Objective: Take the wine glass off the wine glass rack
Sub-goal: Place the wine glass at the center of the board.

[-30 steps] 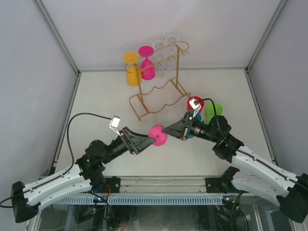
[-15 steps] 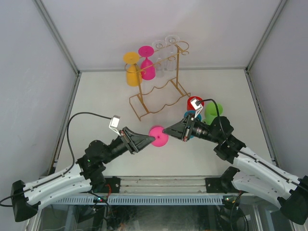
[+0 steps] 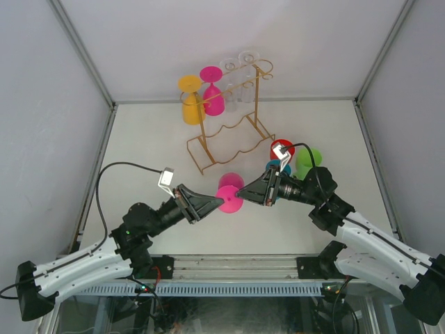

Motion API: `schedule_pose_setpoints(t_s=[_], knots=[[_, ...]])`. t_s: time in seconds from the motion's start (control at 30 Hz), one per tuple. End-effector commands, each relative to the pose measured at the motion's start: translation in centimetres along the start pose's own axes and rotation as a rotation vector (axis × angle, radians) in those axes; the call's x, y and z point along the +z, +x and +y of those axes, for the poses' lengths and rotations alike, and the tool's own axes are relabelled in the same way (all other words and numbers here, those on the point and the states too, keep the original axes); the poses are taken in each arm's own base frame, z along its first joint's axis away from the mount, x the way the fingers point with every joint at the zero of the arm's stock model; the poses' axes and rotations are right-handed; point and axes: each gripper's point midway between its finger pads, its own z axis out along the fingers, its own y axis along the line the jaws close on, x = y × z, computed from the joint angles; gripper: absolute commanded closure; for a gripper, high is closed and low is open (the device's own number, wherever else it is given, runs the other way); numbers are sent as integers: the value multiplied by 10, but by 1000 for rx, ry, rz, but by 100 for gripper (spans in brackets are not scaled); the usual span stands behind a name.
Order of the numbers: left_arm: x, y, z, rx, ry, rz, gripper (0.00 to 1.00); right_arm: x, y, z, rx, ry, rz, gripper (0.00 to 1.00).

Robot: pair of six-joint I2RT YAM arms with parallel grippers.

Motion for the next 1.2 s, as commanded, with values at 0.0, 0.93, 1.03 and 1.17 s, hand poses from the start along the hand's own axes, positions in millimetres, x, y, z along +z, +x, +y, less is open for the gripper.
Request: schedule_pose_setpoints(t_s=[0.0, 0.93, 1.03, 1.17], knots=[[-2, -3, -12, 46, 60, -5, 100, 1, 3, 11, -23, -61, 52, 82], [5, 25, -15, -23, 69, 146, 77, 3, 7, 29, -235, -124, 11, 100], [4, 26, -14, -15, 73, 147, 80, 1, 7, 31, -236, -132, 13, 100], [1, 23, -18, -5, 90, 134, 80, 1, 10, 33, -230, -145, 26, 100]])
